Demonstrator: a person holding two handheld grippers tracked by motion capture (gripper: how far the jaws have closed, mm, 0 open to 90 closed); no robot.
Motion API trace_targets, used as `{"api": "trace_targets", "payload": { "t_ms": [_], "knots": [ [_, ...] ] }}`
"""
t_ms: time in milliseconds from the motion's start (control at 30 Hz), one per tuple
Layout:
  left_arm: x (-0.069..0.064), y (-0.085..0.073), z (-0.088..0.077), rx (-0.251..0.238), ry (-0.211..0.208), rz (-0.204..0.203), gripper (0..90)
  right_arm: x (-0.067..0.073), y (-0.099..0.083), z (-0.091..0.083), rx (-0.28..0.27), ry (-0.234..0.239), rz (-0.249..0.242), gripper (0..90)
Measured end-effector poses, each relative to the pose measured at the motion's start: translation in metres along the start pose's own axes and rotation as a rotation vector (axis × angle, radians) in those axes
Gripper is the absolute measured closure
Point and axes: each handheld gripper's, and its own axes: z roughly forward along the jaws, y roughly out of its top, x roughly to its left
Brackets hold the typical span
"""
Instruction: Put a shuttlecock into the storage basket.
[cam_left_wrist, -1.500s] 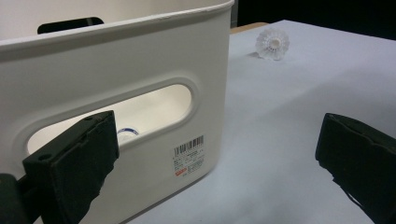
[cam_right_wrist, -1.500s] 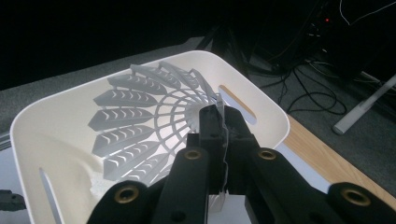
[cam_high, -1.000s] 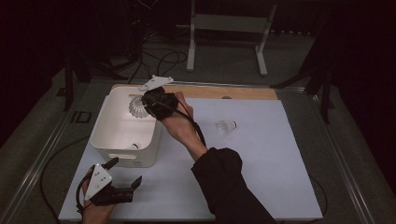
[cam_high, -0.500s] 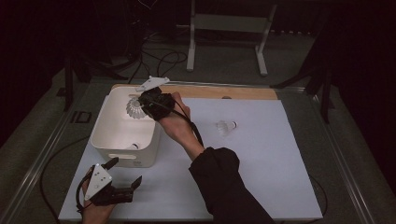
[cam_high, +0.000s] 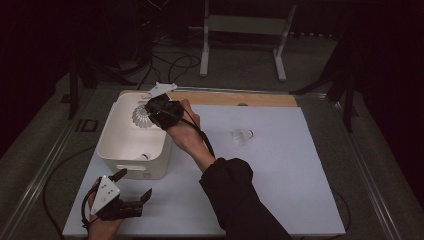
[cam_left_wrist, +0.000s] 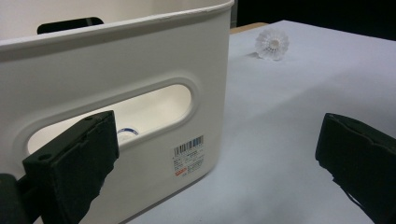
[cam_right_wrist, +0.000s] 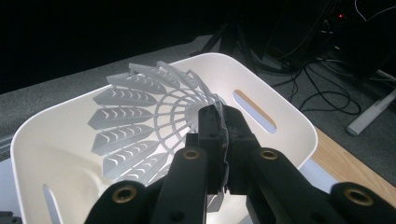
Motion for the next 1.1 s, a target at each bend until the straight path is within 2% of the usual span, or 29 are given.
{"api": "trace_targets", "payload": {
  "t_ms": [100, 133, 200, 267, 300, 367, 433, 567, 700, 867, 967, 1100],
  "knots": [
    [0.0, 0.0, 0.0, -0.001, -0.001, -0.001, 0.3, -0.001, 0.0, 0.001, -0.003, -0.001, 0.01, 86.6],
    [0.0, 0.0, 0.0, 0.001, -0.001, 0.0, 0.3, -0.001, 0.0, 0.001, -0.004, -0.004, 0.011, 83.2],
    [0.0, 0.0, 0.0, 0.001, -0.001, 0.0, 0.3, -0.002, 0.0, 0.001, -0.025, -0.001, 0.019, 59.2],
    [0.0, 0.0, 0.0, 0.001, -0.001, 0.0, 0.3, -0.006, 0.0, -0.001, -0.043, 0.017, 0.063, 34.8],
    [0.0, 0.0, 0.0, 0.001, -0.001, 0.001, 0.3, -0.008, 0.0, -0.001, -0.04, 0.011, 0.084, 27.9],
    [0.0, 0.0, 0.0, 0.001, -0.001, 0.001, 0.3, -0.012, -0.001, -0.003, -0.041, 0.012, 0.101, 22.8],
    [0.0, 0.0, 0.0, 0.003, -0.001, 0.001, 0.3, -0.015, -0.001, -0.005, -0.026, -0.019, 0.098, 13.6],
    [0.0, 0.0, 0.0, 0.002, 0.0, 0.001, 0.2, -0.02, -0.002, -0.009, -0.032, -0.023, 0.107, 9.7],
    [0.0, 0.0, 0.0, 0.0, 0.0, 0.0, 0.3, -0.021, -0.003, -0.013, -0.022, -0.018, 0.095, 9.0],
    [0.0, 0.0, 0.0, -0.002, 0.001, 0.0, 0.3, -0.023, -0.003, -0.02, -0.035, -0.043, 0.068, 8.8],
    [0.0, 0.0, 0.0, -0.002, 0.0, -0.003, 0.3, -0.026, -0.004, -0.024, -0.049, -0.054, 0.075, 8.9],
    [0.0, 0.0, 0.0, 0.0, 0.0, -0.002, 0.3, -0.029, -0.007, -0.028, -0.037, -0.06, 0.075, 8.9]
  ]
}}
